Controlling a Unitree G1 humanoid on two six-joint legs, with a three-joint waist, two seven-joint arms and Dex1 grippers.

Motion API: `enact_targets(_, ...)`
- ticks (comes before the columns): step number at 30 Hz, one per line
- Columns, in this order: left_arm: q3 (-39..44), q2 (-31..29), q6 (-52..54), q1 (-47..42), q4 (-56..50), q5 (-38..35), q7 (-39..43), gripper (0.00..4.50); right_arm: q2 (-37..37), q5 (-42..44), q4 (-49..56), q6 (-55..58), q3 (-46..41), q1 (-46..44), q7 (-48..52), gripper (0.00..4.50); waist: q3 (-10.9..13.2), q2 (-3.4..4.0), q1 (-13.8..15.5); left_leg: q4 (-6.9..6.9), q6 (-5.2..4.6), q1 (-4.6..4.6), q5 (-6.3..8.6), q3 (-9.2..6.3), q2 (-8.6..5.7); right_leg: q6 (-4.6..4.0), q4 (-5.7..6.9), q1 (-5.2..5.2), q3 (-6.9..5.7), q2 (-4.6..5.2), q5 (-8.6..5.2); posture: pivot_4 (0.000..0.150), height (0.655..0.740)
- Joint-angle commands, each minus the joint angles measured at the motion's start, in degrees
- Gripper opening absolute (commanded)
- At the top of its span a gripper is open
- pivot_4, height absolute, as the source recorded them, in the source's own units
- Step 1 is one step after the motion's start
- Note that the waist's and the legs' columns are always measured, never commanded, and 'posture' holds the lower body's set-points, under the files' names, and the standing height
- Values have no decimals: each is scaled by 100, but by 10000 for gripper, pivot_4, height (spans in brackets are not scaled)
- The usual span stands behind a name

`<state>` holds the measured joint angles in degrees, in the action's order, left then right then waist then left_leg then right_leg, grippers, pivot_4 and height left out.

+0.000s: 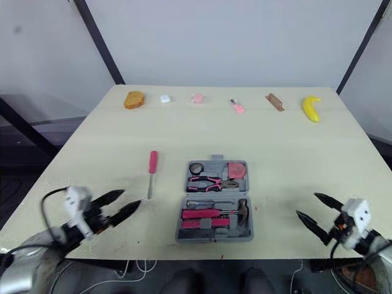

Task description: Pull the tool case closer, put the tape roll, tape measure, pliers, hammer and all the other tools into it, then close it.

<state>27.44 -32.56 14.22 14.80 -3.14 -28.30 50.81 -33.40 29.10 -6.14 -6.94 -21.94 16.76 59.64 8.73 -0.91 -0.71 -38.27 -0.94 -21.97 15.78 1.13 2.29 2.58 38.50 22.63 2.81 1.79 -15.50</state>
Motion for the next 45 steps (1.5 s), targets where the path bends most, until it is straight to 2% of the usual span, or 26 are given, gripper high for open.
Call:
enact_targets(1, 464, 42, -198, 292, 37, -89, -187, 44286, -46, 181, -11, -179, -438, 221, 65, 45000, 0, -1, 0, 0, 0, 0, 0, 2, 0, 0, -2, 0, 0, 2, -1, 1500, 7400)
enact_targets(9, 655, 145, -323, 627, 205, -133, -284, 44286, -11, 276, -149, -291, -837, 623, 192, 45000, -2, -11, 5, -3, 0, 5, 0, 14, 2, -20, -11, -5, 7, 7, -14, 1500, 7400)
enact_targets(18, 350, 314, -243, 243, -26, -218, -502, 44286, -4, 352, 234, -209, -623, 615, 363, 45000, 0, -14, 1, -2, 0, 5, 0, 16, 5, -20, -14, -5, 8, 7, -14, 1500, 7400)
enact_targets(24, -11, 523, 92, -400, -109, 217, -1625, 44286, -120, 663, 1282, 300, -108, 199, 528, 45000, 0, -14, -5, -3, 0, 5, 0, 12, 4, 2, -14, -7, 8, 4, 1, 1500, 7400)
enact_targets(27, -195, 653, 254, -727, -118, 340, -2066, 44286, -195, 652, 1463, 460, 86, -62, 604, 45000, 1, -16, -2, -3, 0, 1, 0, 11, 2, 5, -15, -6, 6, 4, 2, 1500, 7400)
enact_targets(34, -740, 1097, 545, -1498, 40, 780, -3051, 44286, -250, 556, 1530, 396, 648, -657, 1027, 45000, 4, -22, 27, -4, 0, -5, 0, -5, -7, 5, -18, -9, -10, 6, 3, 1500, 7400)
enact_targets(41, -1165, 1626, 597, -1978, 242, 1078, -3625, 44286, -202, 433, 1443, 332, 1014, -1034, 1208, 45000, 6, -25, 12, -4, 0, -6, 0, -6, -8, 6, -18, -9, -11, 6, 5, 1500, 7400)
enact_targets(45, -1357, 1751, 448, -2524, 754, 1362, -3878, 44286, -181, 244, 1240, 113, 1147, -1133, 1316, 45000, 7, -28, 39, -6, 0, -8, 0, -12, -17, 8, -18, -11, -14, 4, 7, 1500, 7400)
